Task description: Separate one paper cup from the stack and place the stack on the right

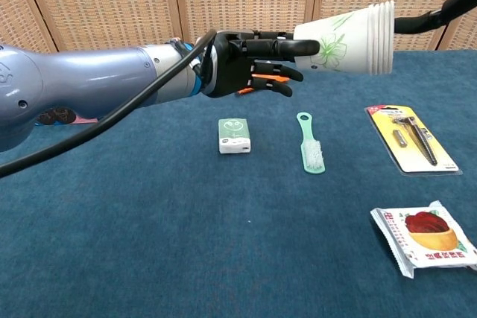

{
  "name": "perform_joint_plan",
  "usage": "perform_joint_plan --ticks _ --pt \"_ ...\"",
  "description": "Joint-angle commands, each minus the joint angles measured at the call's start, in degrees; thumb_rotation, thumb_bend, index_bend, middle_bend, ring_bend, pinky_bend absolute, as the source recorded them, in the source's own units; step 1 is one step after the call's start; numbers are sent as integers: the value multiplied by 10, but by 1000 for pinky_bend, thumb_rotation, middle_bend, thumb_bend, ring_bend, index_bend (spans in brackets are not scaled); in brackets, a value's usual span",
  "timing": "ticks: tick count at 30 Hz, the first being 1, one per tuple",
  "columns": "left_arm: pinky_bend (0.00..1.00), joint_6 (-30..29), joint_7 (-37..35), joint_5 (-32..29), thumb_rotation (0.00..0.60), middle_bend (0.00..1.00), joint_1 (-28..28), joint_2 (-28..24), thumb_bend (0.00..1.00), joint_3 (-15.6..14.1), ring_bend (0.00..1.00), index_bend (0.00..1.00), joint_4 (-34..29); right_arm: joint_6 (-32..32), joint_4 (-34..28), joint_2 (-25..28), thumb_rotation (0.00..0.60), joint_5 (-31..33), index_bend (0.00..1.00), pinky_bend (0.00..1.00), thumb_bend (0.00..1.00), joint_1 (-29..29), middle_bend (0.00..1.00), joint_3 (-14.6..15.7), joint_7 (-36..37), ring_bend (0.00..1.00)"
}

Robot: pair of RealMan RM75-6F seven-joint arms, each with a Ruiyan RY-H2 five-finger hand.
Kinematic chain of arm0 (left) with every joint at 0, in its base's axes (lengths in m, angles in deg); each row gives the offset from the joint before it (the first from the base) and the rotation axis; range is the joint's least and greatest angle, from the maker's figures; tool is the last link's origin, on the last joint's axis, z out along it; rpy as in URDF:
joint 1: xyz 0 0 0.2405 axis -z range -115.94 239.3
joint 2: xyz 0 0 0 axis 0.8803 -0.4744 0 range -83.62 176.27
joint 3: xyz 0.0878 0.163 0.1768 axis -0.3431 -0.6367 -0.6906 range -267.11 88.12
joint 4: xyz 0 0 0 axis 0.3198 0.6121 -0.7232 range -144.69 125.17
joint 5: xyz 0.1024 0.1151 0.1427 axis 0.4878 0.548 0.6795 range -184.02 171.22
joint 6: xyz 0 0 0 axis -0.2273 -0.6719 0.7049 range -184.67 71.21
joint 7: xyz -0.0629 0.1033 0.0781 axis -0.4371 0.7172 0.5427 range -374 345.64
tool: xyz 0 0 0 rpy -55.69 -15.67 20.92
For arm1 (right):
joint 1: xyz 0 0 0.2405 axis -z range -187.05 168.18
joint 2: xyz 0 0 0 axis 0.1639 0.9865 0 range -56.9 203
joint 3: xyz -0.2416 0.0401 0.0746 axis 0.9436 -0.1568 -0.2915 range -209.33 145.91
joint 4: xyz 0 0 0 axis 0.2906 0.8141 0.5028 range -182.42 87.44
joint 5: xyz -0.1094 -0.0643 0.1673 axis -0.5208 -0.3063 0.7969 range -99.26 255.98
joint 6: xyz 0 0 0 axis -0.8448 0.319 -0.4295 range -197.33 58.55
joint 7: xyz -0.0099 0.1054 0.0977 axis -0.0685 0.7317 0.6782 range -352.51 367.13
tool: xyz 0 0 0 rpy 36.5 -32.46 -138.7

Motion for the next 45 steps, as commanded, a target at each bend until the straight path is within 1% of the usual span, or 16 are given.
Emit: perform_joint_plan --ticks 1,8,15,20,23,35,37,40,45 --pt "520 3 2 0 600 499 0 2 237 1 473 526 1 2 -2 -1 600 -1 513 188 387 -4 372 3 -5 233" --pt "520 6 7 -1 600 499 -2 5 237 5 473 526 3 3 -3 -2 600 2 580 190 424 -9 372 8 -13 233" --pt "520 10 12 -1 600 499 -5 8 237 7 473 526 4 3 1 -3 600 3 584 190 469 -14 372 14 -20 233" --pt "520 12 13 2 600 499 -8 10 237 9 473 526 2 6 3 -3 600 5 586 191 537 -17 371 18 -28 233" --pt "520 13 13 3 600 499 -9 11 237 10 473 526 2 5 3 -4 600 7 611 197 568 -17 371 21 -31 233" --pt "520 16 15 6 600 499 -13 12 237 13 473 526 4 -1 4 -9 600 11 650 208 584 -18 375 26 -34 233" --pt "520 17 14 6 600 499 -15 12 237 13 473 526 5 -4 6 -10 600 11 672 209 594 -17 378 28 -33 234" --pt "520 17 12 6 600 499 -20 10 237 14 473 526 11 -18 15 -11 600 12 694 216 603 -11 382 29 -31 236" --pt "520 20 5 14 600 499 -35 -5 237 12 473 526 19 -43 30 -4 600 15 694 217 607 3 383 34 -23 237"
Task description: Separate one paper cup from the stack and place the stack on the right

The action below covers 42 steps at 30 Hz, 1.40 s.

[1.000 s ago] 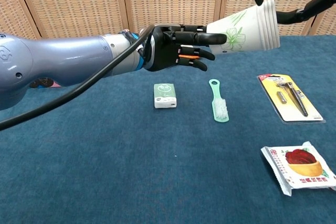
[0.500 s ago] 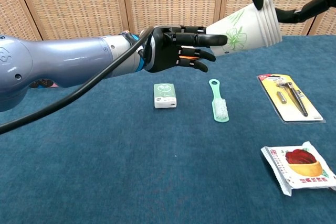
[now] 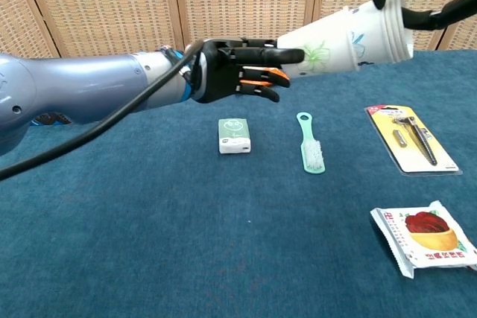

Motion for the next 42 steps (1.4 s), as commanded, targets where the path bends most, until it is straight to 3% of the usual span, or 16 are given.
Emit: perform_joint_plan --ticks 1,9,14,22,29,36,42 --pt "520 1 -6 5 600 499 -10 -9 236 -1 473 526 6 -13 9 6 600 2 694 217 608 10 384 4 6 237" --pt "520 -4 -20 40 600 499 -40 -53 236 -2 473 526 13 -31 25 25 600 -2 694 217 615 30 386 19 5 238" --pt "520 -55 43 118 600 499 -58 -110 238 -33 473 526 27 -14 27 57 600 -14 694 216 616 31 385 35 -7 238" --pt "520 -110 206 206 600 499 -75 -200 242 -102 473 526 46 54 -3 102 600 -54 694 238 616 5 388 62 -57 238" --pt "520 -132 423 222 600 499 -93 -263 254 -159 474 526 41 138 -40 118 600 -98 694 239 616 -27 388 89 -117 238" --pt "520 -159 599 195 600 499 -114 -263 261 -196 473 526 28 222 -58 111 600 -122 694 243 616 -54 392 111 -161 240" --pt "520 -172 661 174 600 499 -126 -234 261 -217 473 526 35 255 -53 91 600 -117 694 246 616 -64 393 115 -172 243"
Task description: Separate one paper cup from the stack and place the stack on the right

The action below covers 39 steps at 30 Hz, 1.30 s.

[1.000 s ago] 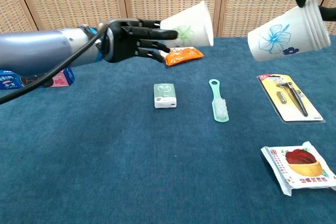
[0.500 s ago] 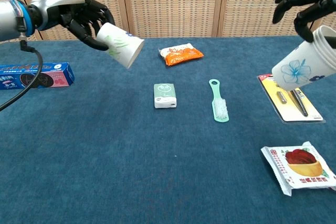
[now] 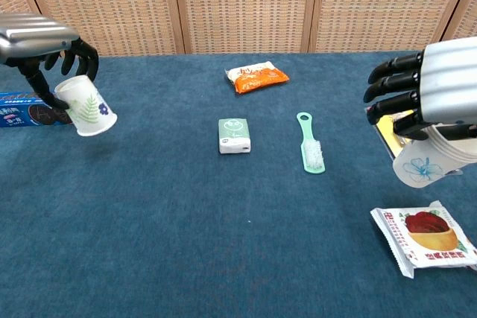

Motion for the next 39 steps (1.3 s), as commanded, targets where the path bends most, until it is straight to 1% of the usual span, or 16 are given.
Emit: perform_joint_plan --ticks 1,3,5,6,7,8,9,10,13,19,22,25,27,31,33,39 --pt "520 -12 30 -18 600 499 -12 20 261 -20 473 526 6 13 5 -13 600 5 694 246 616 -5 393 2 -5 244" --pt "520 -11 40 -28 600 496 -14 33 261 -25 468 526 14 19 12 -23 600 7 690 246 616 -6 390 5 -5 244" --pt "505 -3 52 -41 600 433 -15 40 261 -29 404 510 19 27 19 -29 600 13 593 246 522 -6 362 5 -11 244" --pt "463 1 55 -49 600 326 -15 42 261 -30 315 434 17 32 20 -31 600 19 474 245 383 -4 323 3 -18 243" --pt "398 5 57 -56 600 187 -15 41 260 -31 204 298 14 35 17 -33 600 29 347 237 216 0 277 -1 -26 240" --pt "349 6 56 -59 600 106 -16 40 256 -32 131 193 10 32 14 -36 600 36 249 226 87 4 234 -5 -31 233" --pt "283 3 52 -61 600 28 -17 39 244 -32 53 69 5 27 14 -38 600 42 207 217 40 8 213 -8 -37 228" --pt "235 -2 45 -62 600 0 -20 36 225 -31 12 7 -2 16 13 -41 600 47 165 205 7 13 191 -14 -45 220" --pt "171 -28 19 -54 600 0 -28 23 189 -25 0 0 -23 -9 3 -42 600 63 128 180 0 26 160 -26 -51 202" --pt "98 -81 -27 -46 600 0 -51 -14 184 -13 0 0 -68 -47 -43 -22 600 100 101 145 0 54 125 -43 -58 161" --pt "12 -117 -41 -58 600 0 -74 -46 177 -3 0 0 -107 -81 -82 -9 600 145 78 69 0 89 80 -59 -64 101" --pt "0 -152 -43 -77 600 0 -101 -79 158 2 0 0 -152 -117 -112 0 600 196 18 5 0 127 16 -70 -51 20" --pt "0 -181 -38 -87 600 0 -123 -98 148 2 0 0 -181 -135 -122 5 600 229 0 0 0 151 0 -75 -41 0" --pt "0 -262 -24 -88 600 0 -174 -115 144 -6 0 0 -227 -173 -145 1 600 311 0 0 0 207 0 -87 -7 0" --pt "0 -320 -24 -89 600 0 -218 -115 144 -20 0 0 -251 -198 -153 -10 600 385 0 0 0 255 0 -91 15 0" --pt "0 -377 -40 -60 600 0 -270 -112 144 -46 0 0 -275 -222 -163 -37 600 428 0 0 0 305 0 -87 29 0"
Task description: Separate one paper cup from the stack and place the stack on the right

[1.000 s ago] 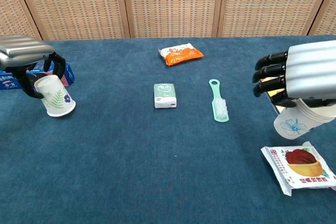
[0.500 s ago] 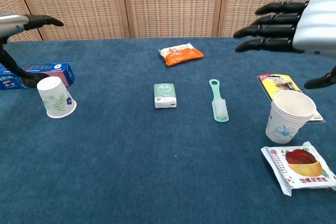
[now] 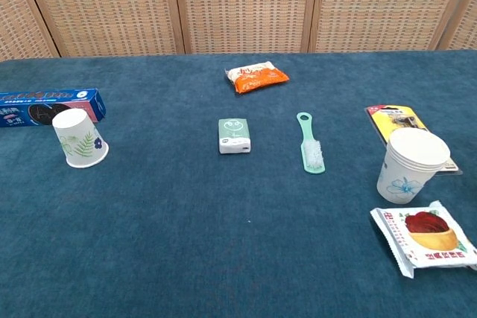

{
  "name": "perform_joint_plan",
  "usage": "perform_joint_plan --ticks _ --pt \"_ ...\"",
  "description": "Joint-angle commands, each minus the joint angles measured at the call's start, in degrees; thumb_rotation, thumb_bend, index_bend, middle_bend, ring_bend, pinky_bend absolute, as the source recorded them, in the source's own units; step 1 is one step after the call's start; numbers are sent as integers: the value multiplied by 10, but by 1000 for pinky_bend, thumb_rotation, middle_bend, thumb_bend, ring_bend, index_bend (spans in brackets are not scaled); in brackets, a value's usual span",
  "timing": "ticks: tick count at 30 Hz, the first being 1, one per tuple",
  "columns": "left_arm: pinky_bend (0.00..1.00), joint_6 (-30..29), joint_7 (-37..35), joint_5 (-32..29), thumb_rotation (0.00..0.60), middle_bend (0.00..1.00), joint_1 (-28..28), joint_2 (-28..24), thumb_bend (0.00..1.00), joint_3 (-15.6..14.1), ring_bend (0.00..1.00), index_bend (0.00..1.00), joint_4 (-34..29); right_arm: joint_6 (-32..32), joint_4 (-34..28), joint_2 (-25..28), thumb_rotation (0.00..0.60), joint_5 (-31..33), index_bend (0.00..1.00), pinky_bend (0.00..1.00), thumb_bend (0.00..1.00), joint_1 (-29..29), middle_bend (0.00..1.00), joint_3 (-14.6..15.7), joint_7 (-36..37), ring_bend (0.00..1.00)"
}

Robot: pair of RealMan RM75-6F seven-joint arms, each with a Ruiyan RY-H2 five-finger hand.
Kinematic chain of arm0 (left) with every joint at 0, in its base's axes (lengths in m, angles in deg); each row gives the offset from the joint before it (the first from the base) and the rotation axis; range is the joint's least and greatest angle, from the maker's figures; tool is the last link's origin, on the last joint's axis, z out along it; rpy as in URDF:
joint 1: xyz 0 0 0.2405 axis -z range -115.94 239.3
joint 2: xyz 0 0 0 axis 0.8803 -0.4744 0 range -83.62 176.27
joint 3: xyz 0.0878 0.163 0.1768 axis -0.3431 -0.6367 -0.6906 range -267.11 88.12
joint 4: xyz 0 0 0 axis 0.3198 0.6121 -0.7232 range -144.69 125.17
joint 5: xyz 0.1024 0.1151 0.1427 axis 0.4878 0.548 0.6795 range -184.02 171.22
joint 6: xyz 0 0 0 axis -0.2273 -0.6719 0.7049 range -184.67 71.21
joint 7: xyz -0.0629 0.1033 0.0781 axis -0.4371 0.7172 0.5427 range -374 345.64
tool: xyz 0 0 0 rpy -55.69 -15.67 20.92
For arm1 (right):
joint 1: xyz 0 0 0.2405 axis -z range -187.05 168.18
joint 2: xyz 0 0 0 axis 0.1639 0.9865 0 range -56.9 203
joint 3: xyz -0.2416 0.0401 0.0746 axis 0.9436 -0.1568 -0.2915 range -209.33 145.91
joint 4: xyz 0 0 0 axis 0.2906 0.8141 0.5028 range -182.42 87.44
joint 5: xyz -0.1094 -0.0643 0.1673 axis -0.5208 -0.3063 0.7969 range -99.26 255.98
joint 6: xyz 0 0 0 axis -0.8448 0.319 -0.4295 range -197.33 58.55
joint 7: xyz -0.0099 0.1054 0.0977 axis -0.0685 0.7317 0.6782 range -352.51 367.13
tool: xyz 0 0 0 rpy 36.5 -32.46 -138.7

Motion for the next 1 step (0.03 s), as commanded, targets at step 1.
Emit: perform_joint_plan --ticks 1 --pt "0 -29 -13 20 600 0 -32 -3 144 -20 0 0 -18 -23 -10 -18 600 26 0 0 0 36 0 -1 25 0"
